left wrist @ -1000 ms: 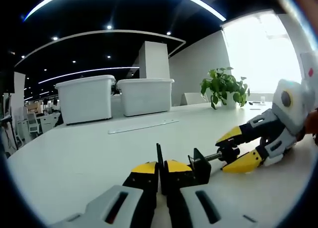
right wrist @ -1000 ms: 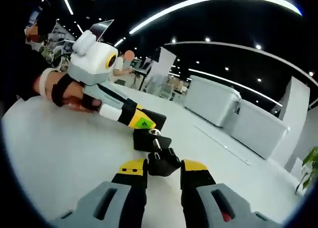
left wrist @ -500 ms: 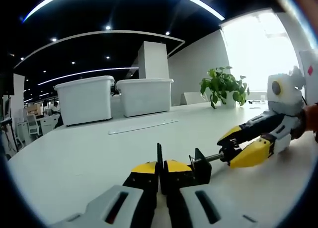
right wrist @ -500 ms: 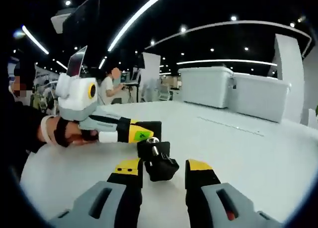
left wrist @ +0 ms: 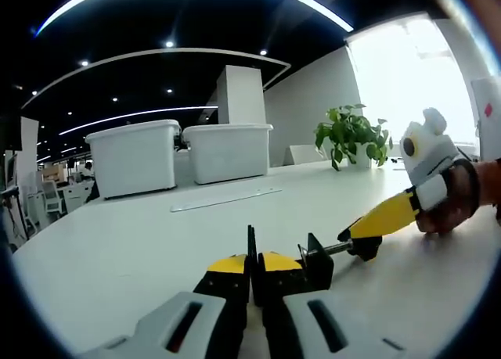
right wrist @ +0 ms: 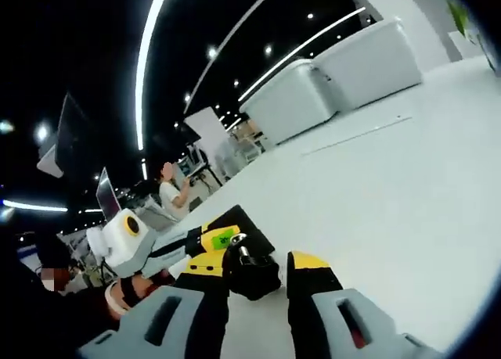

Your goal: Clamp the fixed fixture on the desktop, loosen the retaining clip, secure it to the edge of the desk, and tighten the retaining clip.

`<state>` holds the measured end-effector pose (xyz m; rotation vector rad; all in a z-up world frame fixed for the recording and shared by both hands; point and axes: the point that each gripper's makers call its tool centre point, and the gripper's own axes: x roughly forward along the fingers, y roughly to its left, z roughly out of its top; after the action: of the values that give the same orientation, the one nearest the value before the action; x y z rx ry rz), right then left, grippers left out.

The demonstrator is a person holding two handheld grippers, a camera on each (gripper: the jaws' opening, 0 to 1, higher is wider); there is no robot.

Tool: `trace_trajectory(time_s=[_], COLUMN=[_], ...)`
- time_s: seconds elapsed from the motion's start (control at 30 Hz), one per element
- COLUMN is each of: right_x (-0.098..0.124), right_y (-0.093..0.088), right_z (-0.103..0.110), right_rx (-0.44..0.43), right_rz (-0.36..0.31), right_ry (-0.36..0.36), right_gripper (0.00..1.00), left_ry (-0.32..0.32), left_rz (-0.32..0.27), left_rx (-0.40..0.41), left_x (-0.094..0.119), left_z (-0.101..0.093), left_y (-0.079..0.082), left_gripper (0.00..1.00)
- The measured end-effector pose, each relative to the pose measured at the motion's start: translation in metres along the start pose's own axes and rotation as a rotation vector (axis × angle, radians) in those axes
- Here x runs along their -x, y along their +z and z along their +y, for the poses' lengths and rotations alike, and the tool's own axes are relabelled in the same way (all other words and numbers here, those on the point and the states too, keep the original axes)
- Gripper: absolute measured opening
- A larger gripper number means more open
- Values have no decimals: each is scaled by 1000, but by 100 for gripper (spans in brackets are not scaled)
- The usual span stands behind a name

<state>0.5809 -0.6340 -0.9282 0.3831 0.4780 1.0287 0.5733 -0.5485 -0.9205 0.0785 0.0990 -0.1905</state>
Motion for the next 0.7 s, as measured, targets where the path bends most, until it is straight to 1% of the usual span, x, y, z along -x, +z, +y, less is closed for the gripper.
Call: trace_trajectory(time_s=[0.47,0.63,0.7], right_x=[1,1,1], right_y=[-4,-3,-2], right_z=[4,6,6], right_rx=[-45,16,81], right_rz=[14,5,-1], right_ry=[2,2,4], right_gripper=[24,24,23], left_ry=[1,1,1], left_rz=[0,0,0], left_rx=[0,1,1], left_x=[-1,-2,-2], left_z=[1,1,1], left_y=[0,0,0], left_gripper=[5,5,5])
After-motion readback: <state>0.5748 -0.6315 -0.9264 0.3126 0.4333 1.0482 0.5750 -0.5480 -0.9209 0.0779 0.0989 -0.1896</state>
